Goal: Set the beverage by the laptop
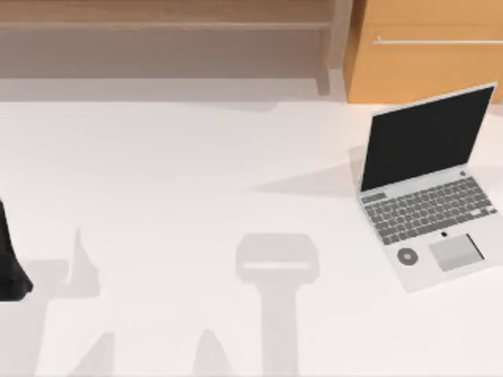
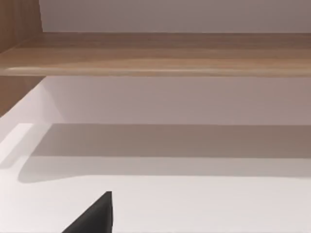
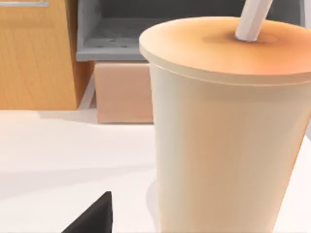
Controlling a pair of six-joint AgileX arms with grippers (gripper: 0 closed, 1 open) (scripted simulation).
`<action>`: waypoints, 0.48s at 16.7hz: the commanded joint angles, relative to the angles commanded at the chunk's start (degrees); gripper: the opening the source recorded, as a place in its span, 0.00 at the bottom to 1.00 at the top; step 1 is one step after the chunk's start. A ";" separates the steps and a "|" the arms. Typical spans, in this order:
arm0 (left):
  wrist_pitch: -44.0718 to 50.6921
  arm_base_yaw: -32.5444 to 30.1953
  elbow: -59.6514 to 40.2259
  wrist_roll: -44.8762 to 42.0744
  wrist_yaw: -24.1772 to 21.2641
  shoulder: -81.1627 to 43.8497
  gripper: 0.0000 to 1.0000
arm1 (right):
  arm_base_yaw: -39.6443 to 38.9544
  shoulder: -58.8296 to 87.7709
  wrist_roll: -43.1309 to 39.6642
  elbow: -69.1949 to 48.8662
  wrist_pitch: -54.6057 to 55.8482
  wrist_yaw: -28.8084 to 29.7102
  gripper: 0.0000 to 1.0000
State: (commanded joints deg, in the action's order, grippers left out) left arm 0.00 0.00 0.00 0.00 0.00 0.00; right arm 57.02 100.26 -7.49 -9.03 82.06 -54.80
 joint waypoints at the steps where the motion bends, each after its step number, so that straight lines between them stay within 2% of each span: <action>1: 0.00 0.00 0.00 0.00 0.00 0.00 1.00 | -0.78 0.51 0.22 -0.71 0.07 0.79 1.00; 8: 0.00 0.00 0.00 0.00 0.00 0.00 1.00 | -13.87 9.21 2.84 -10.87 0.48 13.99 1.00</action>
State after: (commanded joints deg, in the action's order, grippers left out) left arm 0.00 0.00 0.00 0.00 0.00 0.00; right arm 43.16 109.47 -4.65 -19.90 82.55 -40.80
